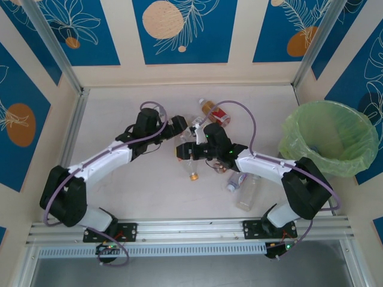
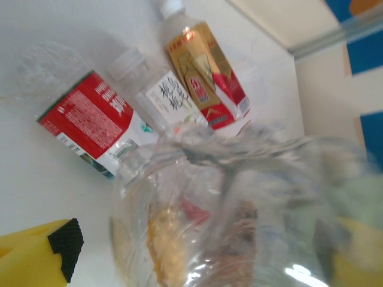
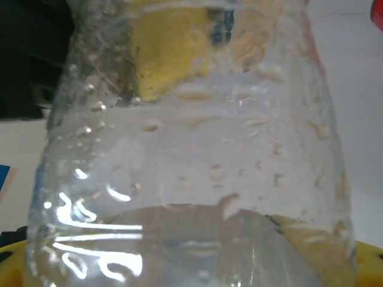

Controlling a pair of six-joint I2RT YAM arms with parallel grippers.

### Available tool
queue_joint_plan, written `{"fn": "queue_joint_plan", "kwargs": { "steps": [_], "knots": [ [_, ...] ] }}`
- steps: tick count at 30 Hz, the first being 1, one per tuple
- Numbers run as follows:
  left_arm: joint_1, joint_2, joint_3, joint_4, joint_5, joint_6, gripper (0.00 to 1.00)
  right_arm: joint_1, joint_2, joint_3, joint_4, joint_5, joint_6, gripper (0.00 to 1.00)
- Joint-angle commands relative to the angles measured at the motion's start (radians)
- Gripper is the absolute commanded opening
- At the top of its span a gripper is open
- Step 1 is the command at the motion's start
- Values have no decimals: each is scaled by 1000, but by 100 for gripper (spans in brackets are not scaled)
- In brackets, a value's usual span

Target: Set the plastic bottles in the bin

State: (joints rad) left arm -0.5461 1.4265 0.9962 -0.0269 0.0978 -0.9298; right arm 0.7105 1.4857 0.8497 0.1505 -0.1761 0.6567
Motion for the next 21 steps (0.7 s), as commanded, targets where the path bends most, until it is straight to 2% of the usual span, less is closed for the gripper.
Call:
{"fn": "queue_joint_plan", "kwargs": {
  "steps": [1, 4, 8, 11, 16, 21],
  "knots": [
    [31, -110, -25, -82, -383, -159, 100, -55, -70, 21, -146, 68, 5, 53],
    [33, -138, -57, -118, -527, -172, 100, -77, -117, 39, -177, 83, -22, 53],
    [33, -137, -91, -59, -540, -93, 100, -112, -167, 68, -226, 100, -44, 53],
    [32, -109, -89, -31, -498, -39, 100, -142, -201, 84, -250, 106, -54, 53],
    [34, -48, -77, 58, -356, 55, 100, -183, -268, 121, -261, 115, -68, 53],
    [34, 10, -42, 81, -245, 87, 100, -211, -314, 183, -317, 162, -114, 53]
  ]
}}
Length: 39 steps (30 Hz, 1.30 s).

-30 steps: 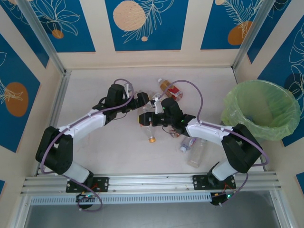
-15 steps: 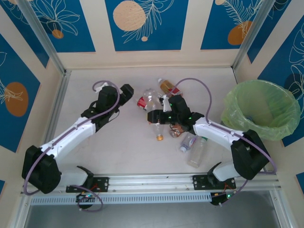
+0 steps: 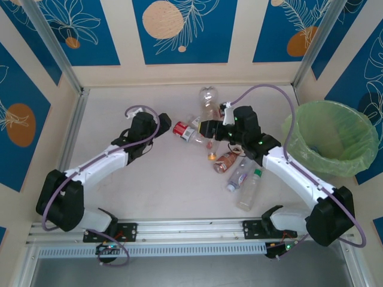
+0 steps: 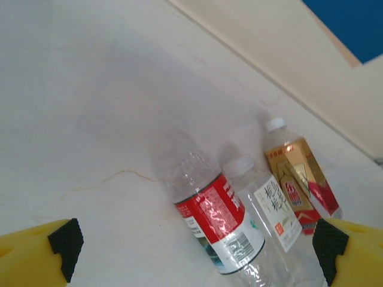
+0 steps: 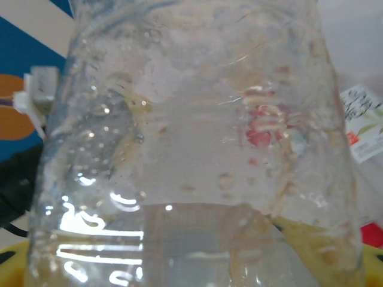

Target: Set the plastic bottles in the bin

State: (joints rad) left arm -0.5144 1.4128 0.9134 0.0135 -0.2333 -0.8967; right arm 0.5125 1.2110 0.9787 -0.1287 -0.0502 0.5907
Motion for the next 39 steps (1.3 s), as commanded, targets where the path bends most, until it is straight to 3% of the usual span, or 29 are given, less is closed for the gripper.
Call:
{"fn": "queue_joint_plan", "kwargs": {
  "steps": [1, 11, 23, 32, 39],
  "knots": [
    [2, 35, 49, 40, 112, 62, 100, -26, -50, 66, -49, 42, -57, 53],
    [2, 158, 130, 116, 400, 159, 100, -190, -105, 168, -172, 15, -131, 52],
    [1, 191, 131, 122, 433, 164, 100, -441, -307, 196, -230, 64, -221, 52],
    [1, 269, 149, 170, 508, 111, 100, -682, -378, 202, -154, 102, -197, 52],
    [0, 285, 158, 163, 522, 111, 100, -847, -407, 196, -43, 333, -300, 52]
  ]
}}
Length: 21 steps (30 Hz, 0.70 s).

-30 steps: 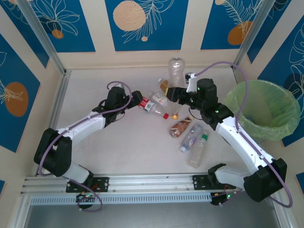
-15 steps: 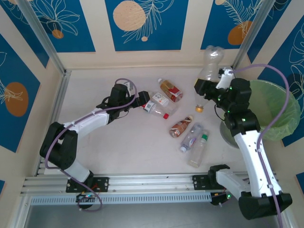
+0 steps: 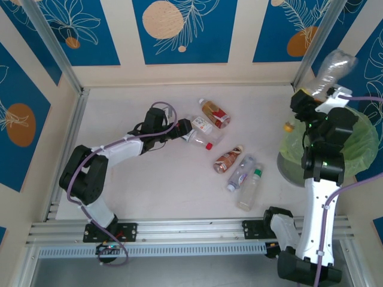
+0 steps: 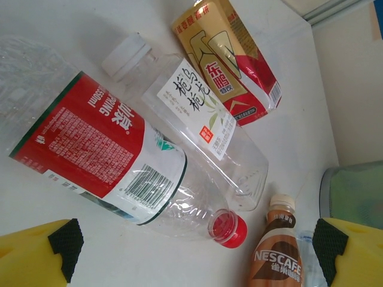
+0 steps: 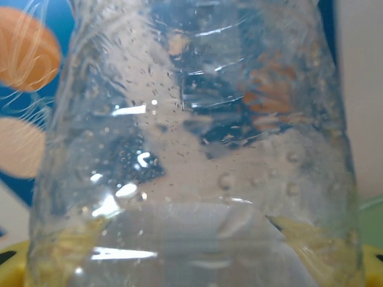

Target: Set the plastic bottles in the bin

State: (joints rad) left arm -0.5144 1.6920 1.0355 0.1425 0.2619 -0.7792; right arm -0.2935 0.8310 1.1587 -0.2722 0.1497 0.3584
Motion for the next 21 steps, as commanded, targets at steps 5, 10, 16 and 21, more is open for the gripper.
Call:
{"fn": "queue_joint_plan", "kwargs": {
  "steps": [5, 10, 16, 21],
  "knots": [
    [1, 17, 39, 46, 32, -13, 100, -111, -19, -66, 200, 243, -136, 53],
    [2, 17, 46, 33, 36, -4, 100, -165, -7, -133, 216, 199, -108, 53],
    [1, 8, 38, 18, 30, 5, 100, -180, 37, -211, 202, 191, -99, 56],
    [1, 3, 34, 14, 25, 14, 100, -180, 62, -248, 179, 138, -87, 56]
  ]
}}
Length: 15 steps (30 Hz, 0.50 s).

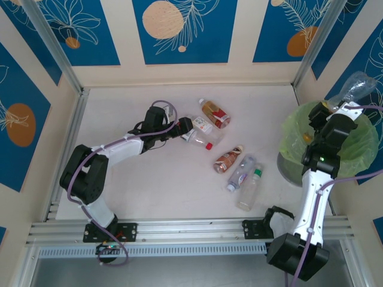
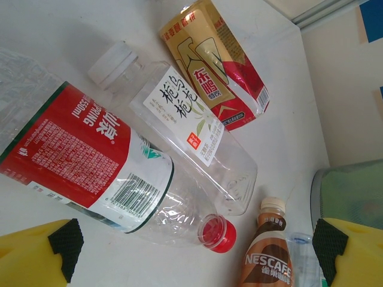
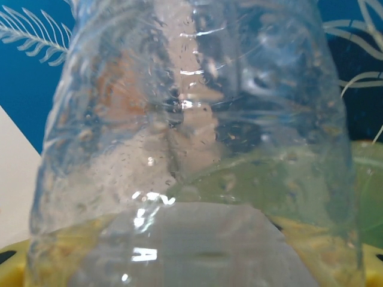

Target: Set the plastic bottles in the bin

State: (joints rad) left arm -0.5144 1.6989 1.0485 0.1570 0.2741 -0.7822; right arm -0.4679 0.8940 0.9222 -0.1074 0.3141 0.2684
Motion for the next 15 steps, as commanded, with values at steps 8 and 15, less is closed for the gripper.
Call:
{"fn": "queue_joint_plan", "kwargs": {
  "steps": [8, 15],
  "knots": [
    [1, -6, 17, -13, 2, 20, 100, -6, 5, -78, -22, -81, 41, 58],
    [2, 15, 30, -4, 21, 5, 100, -5, 13, -133, -49, -91, 89, 68]
  ]
}}
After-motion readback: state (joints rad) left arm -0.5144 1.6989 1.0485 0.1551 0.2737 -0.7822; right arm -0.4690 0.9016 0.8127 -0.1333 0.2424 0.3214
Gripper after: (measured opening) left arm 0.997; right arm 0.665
